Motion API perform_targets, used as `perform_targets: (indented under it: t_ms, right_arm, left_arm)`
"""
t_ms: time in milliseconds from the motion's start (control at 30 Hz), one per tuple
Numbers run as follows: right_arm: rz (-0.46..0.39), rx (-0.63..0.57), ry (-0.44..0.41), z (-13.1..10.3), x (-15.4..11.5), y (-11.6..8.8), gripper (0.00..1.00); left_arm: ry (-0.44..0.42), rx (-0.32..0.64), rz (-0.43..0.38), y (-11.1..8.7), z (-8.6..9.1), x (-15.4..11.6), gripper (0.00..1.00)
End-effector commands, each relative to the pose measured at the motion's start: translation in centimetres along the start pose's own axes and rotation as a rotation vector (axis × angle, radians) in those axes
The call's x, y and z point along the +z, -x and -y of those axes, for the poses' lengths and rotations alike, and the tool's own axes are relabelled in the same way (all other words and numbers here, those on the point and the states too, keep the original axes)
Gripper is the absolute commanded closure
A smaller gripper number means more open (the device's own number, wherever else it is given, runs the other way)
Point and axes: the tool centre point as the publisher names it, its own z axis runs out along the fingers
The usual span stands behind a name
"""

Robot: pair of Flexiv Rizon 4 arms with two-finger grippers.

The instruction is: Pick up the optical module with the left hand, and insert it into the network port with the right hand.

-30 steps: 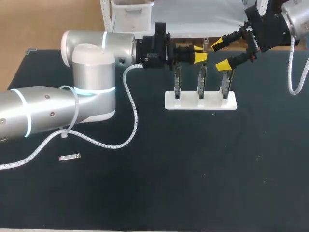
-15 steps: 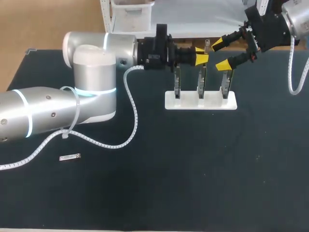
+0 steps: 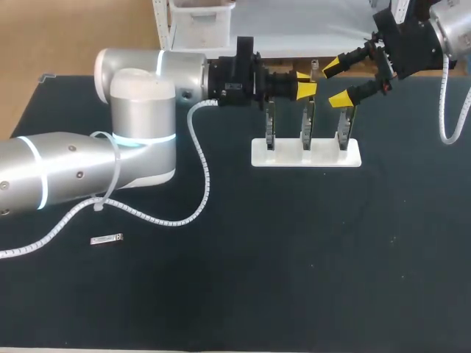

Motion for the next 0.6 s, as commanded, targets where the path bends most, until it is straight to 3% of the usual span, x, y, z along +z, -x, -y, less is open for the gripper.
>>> perform_targets:
  t_ms: [33, 600]
  right_arm:
    - [0.001, -0.001, -0.003, -0.12, -0.01, -0.02, 0.0]
    - [0.001, -0.001, -0.003, -0.12, -0.01, -0.02, 0.0]
  left_arm:
    - [0.005, 0.001, 0.004, -0.07, 0.21, -0.17, 1.0]
    - [-0.018, 0.004, 0.002, -0.13, 0.34, 0.08, 1.0]
